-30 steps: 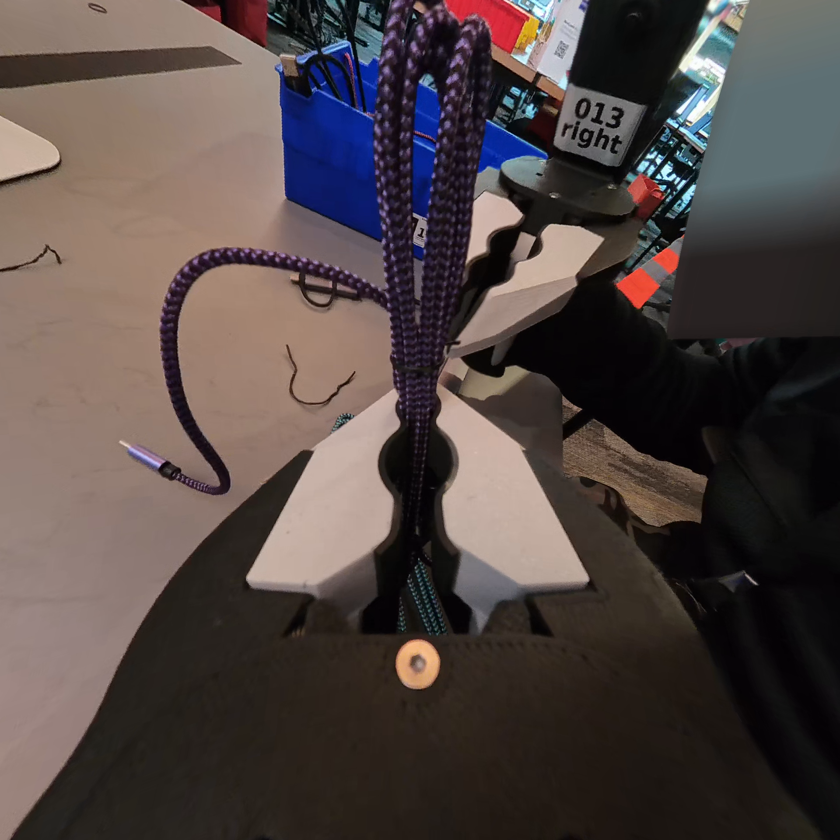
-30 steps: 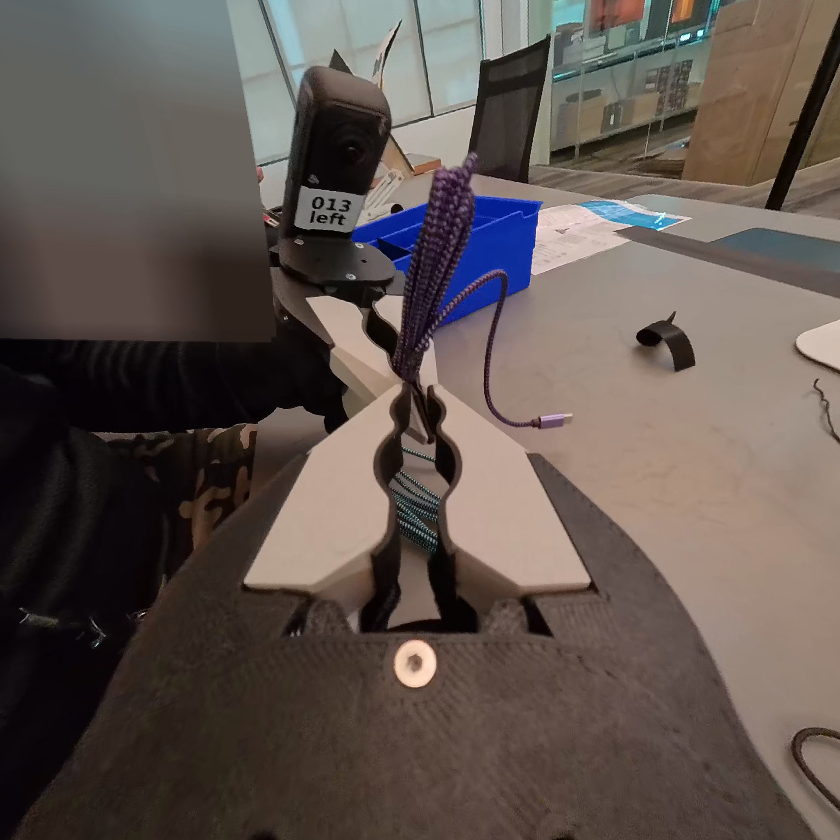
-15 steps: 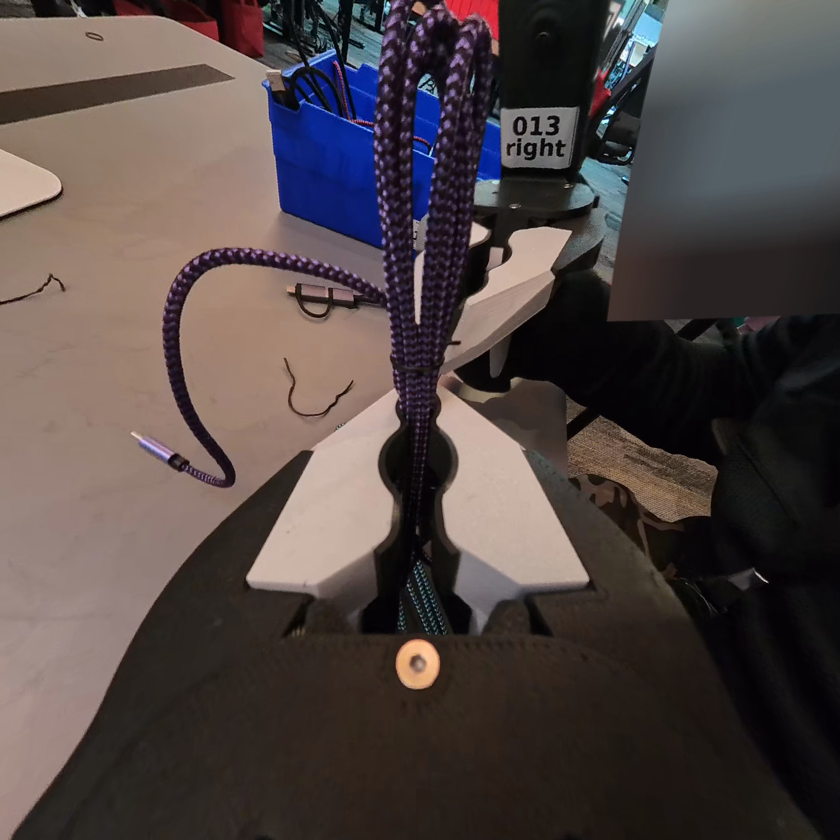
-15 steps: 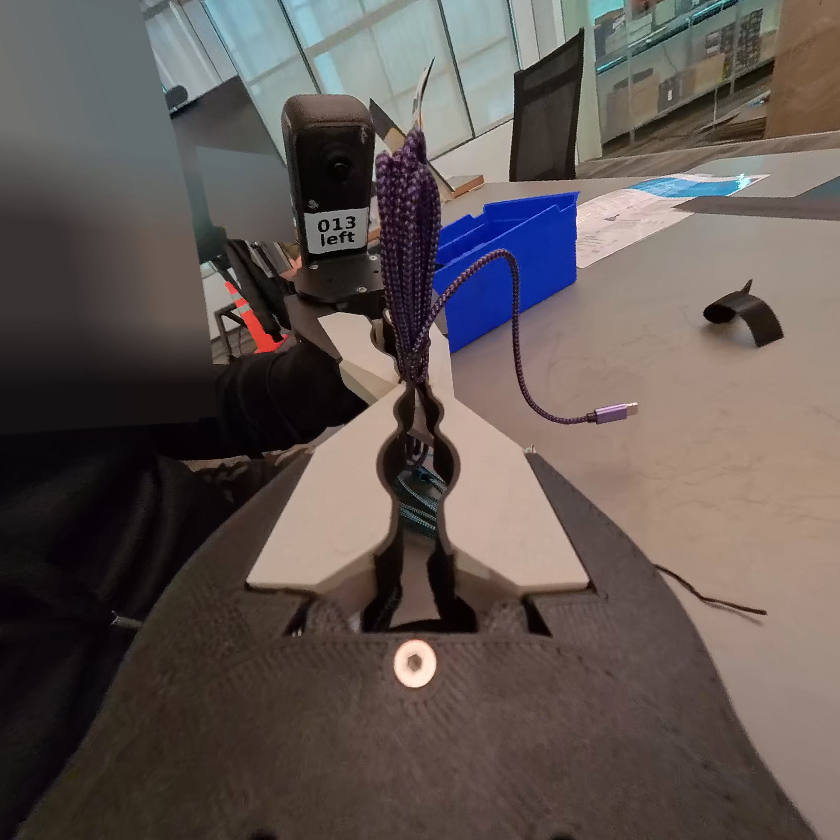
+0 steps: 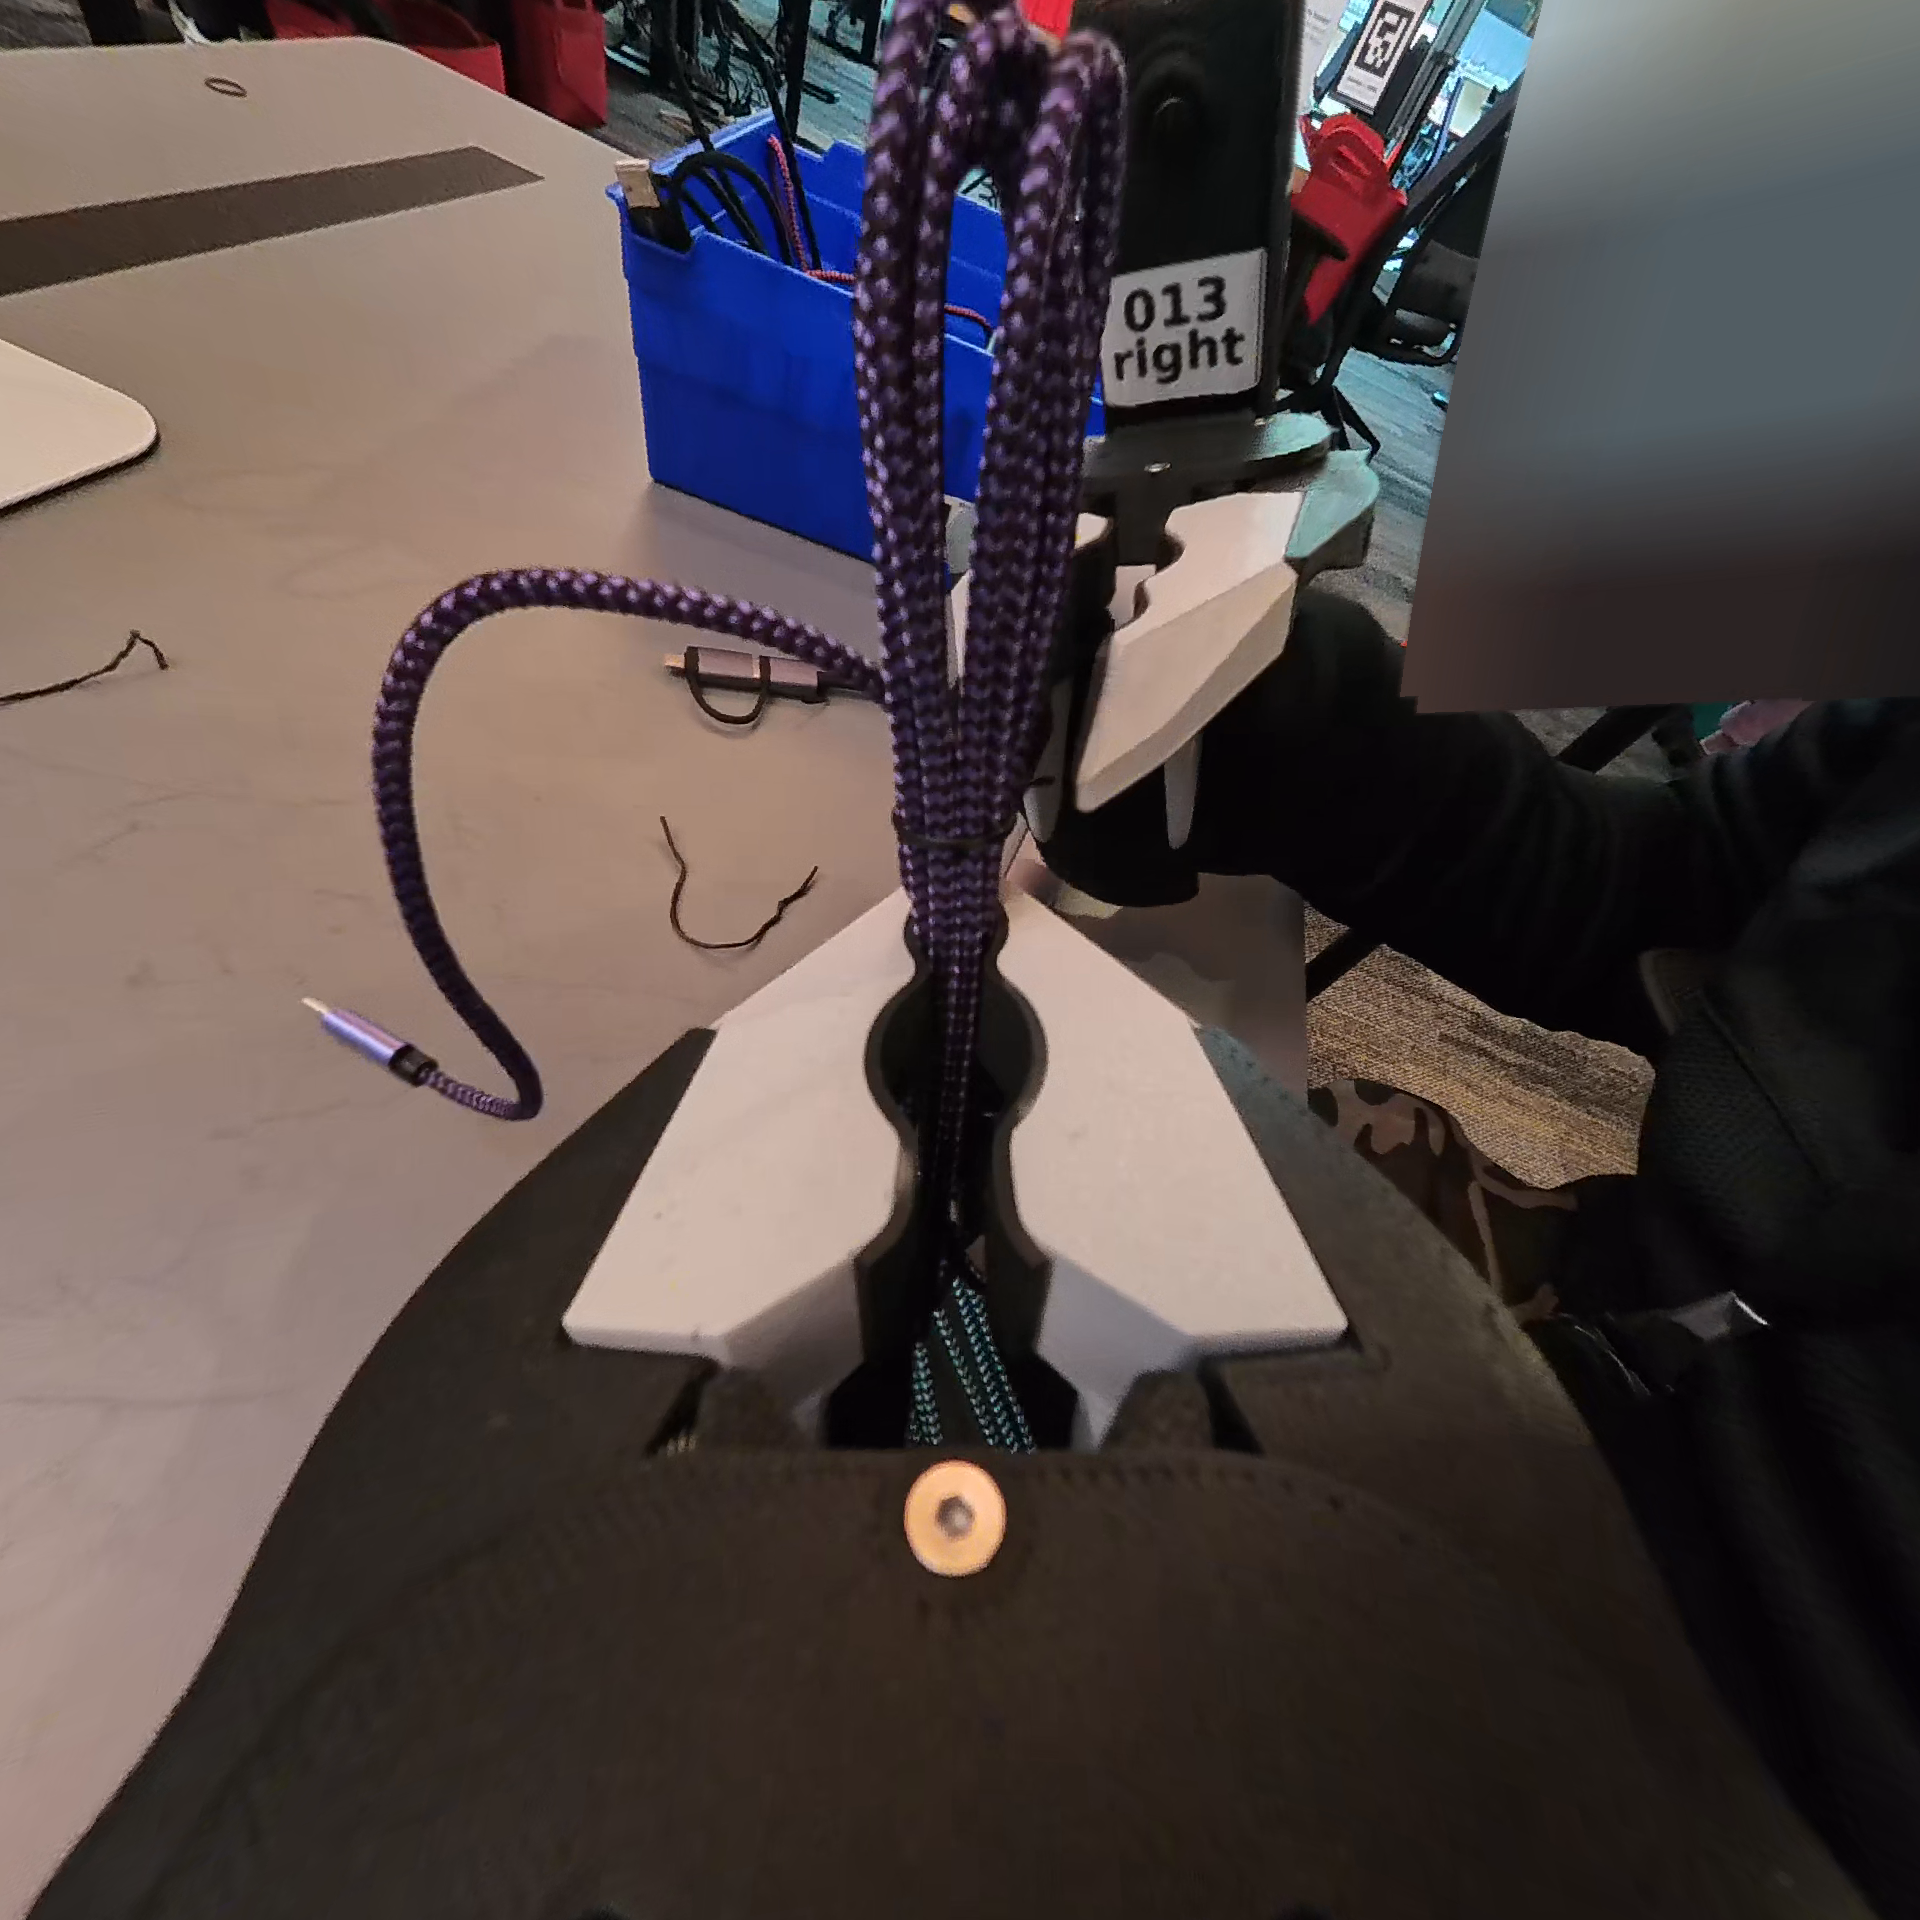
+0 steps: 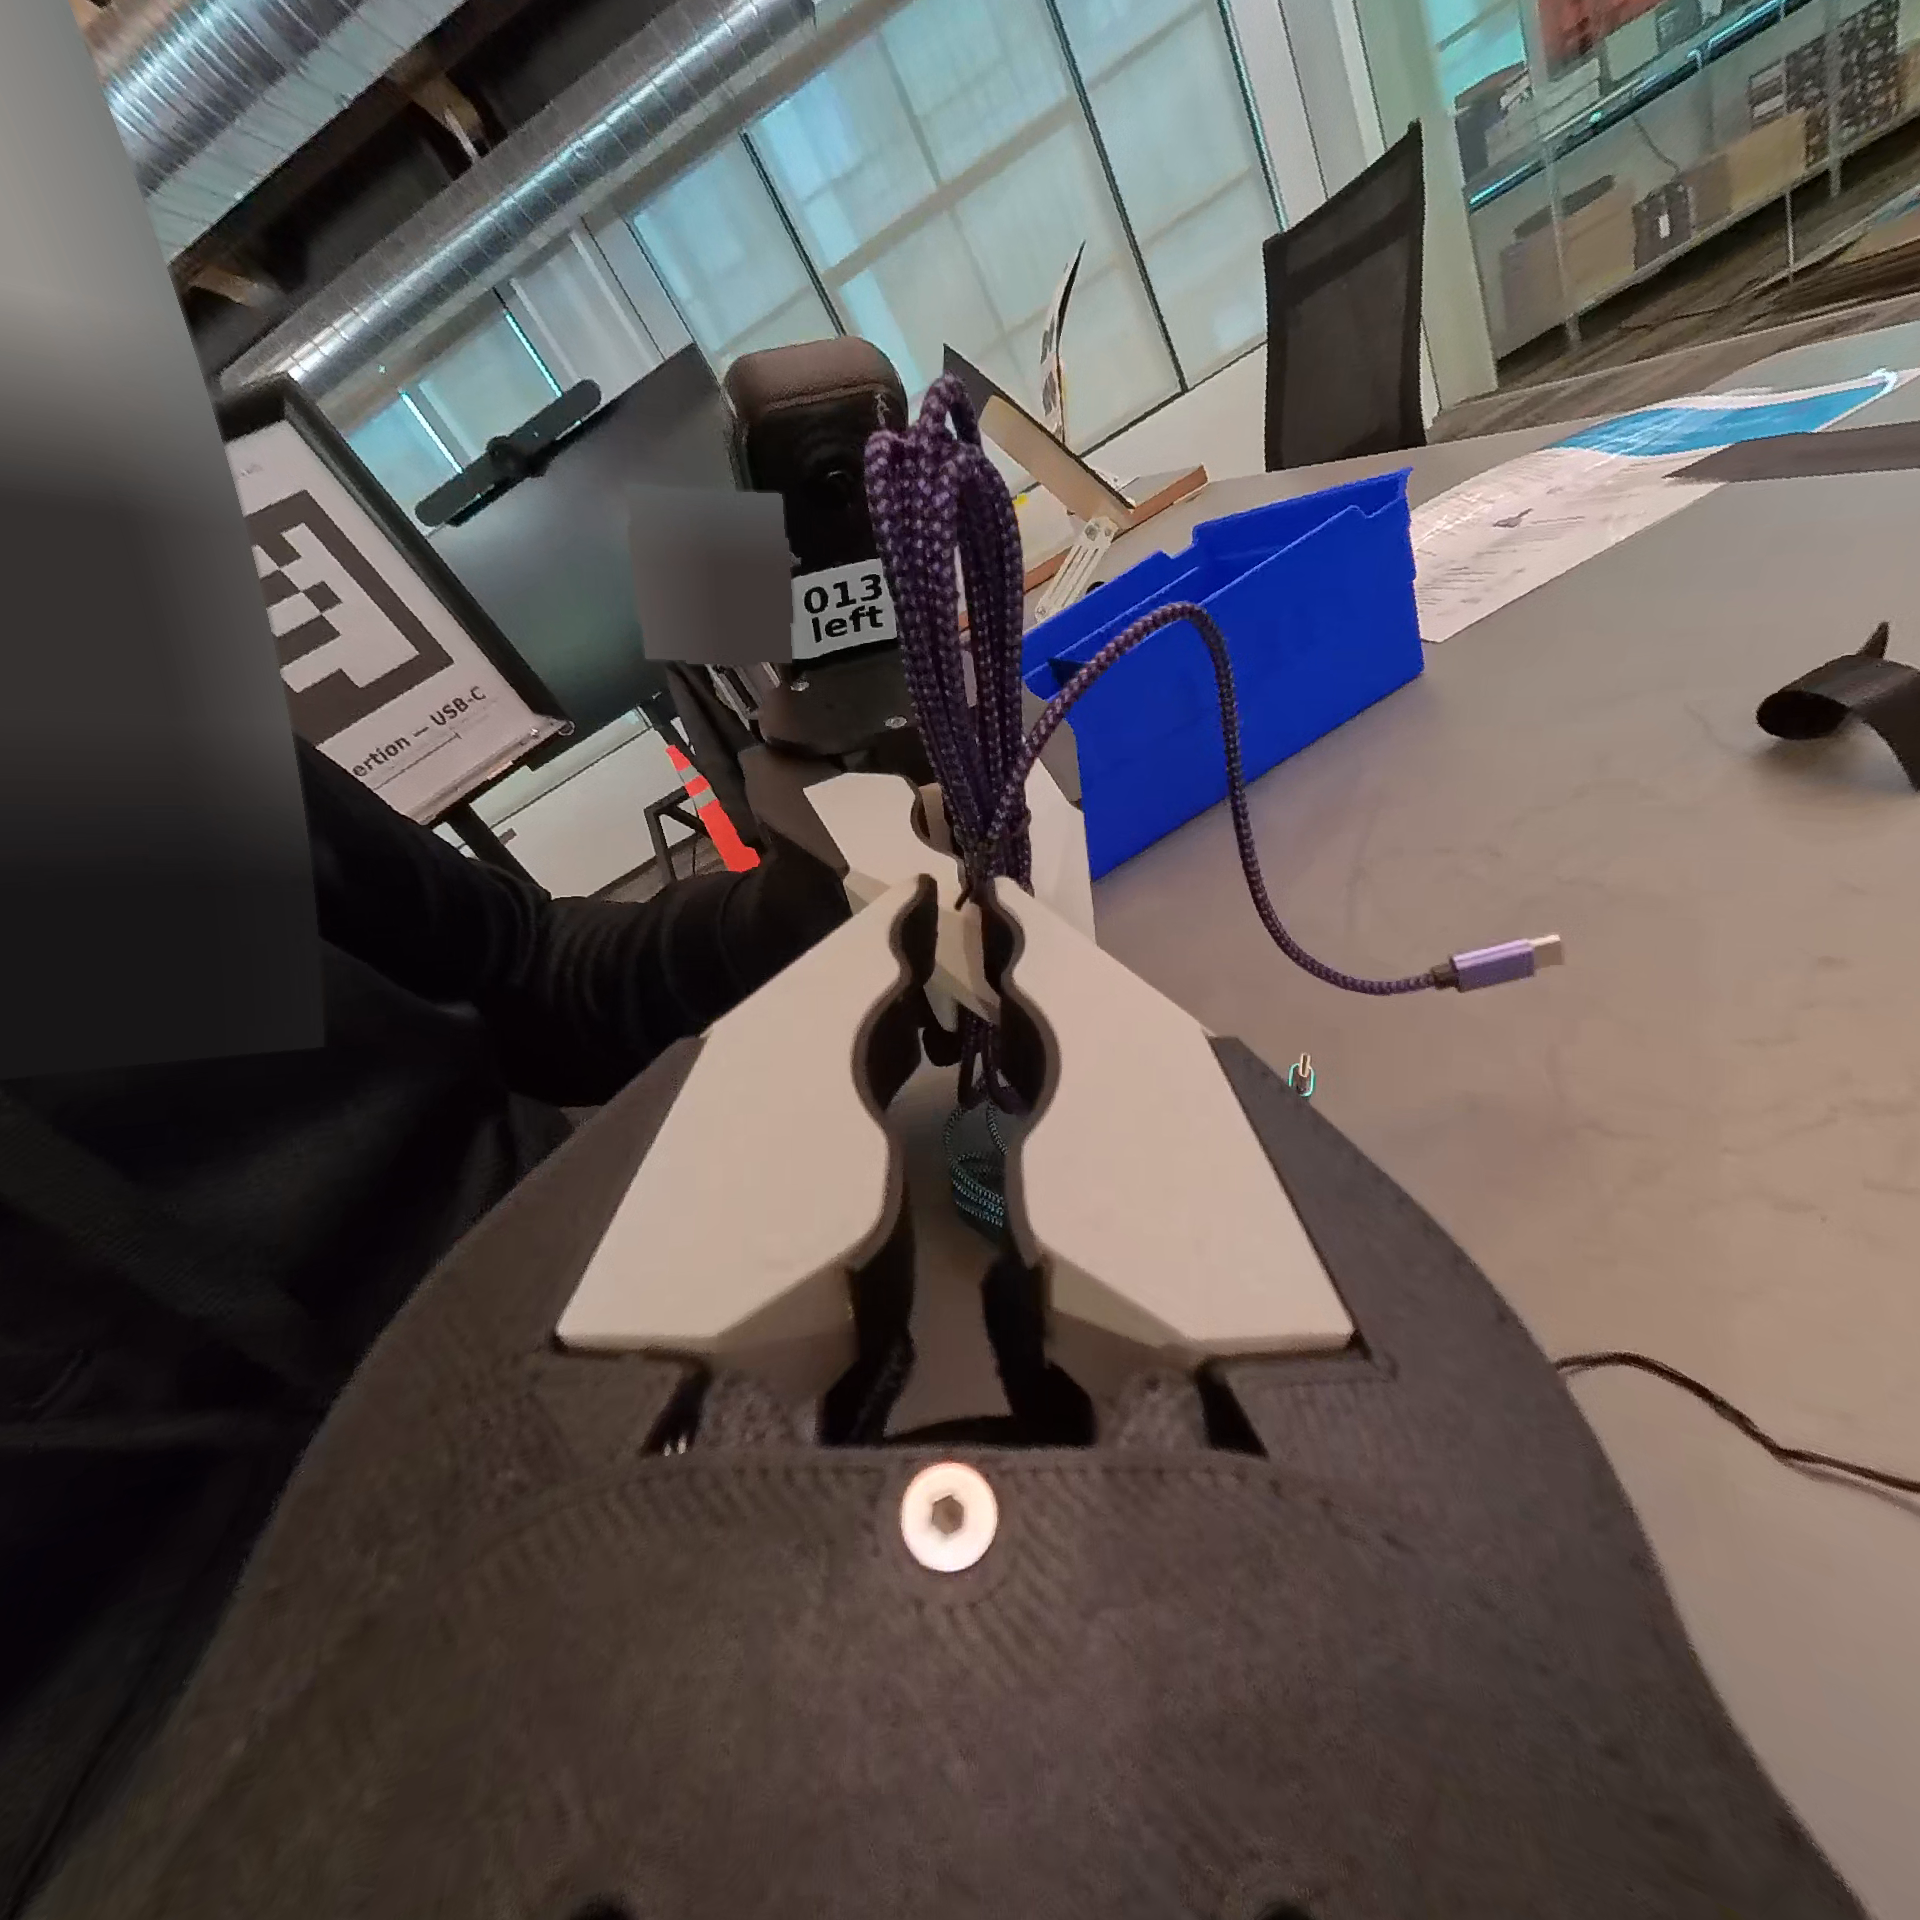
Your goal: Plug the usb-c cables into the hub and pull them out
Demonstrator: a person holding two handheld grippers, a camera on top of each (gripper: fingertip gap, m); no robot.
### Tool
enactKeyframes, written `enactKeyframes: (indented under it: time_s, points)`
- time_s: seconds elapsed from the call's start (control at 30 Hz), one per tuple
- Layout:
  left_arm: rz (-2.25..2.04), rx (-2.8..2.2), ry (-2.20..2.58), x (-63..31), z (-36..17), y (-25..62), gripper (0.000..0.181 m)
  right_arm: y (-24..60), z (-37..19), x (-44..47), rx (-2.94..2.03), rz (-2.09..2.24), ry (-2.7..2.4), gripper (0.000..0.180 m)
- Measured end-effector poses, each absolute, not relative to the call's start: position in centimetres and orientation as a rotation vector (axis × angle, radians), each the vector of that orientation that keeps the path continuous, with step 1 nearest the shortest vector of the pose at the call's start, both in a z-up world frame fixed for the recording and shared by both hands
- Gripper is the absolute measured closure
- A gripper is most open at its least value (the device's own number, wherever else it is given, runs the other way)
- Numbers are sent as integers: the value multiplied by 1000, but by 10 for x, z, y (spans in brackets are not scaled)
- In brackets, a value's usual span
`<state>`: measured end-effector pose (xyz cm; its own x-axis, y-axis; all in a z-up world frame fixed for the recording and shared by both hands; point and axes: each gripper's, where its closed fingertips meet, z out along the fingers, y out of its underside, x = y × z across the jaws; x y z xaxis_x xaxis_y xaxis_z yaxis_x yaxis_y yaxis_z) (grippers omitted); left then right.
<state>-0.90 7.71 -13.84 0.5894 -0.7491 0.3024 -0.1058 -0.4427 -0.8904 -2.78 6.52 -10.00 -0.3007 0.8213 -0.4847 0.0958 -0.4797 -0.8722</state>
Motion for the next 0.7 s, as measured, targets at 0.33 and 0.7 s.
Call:
enactKeyframes:
  time_s: [0.33, 0.7]
  points:
    - [-902, -1932, 688, -8, -139, 77, 181, 71, -104, -29, -1430, 1678, -1203, 180]
    - [-1245, -2036, 504, -1, -145, 78, 181, 92, -114, -24, -890, 166, -1610, 180]
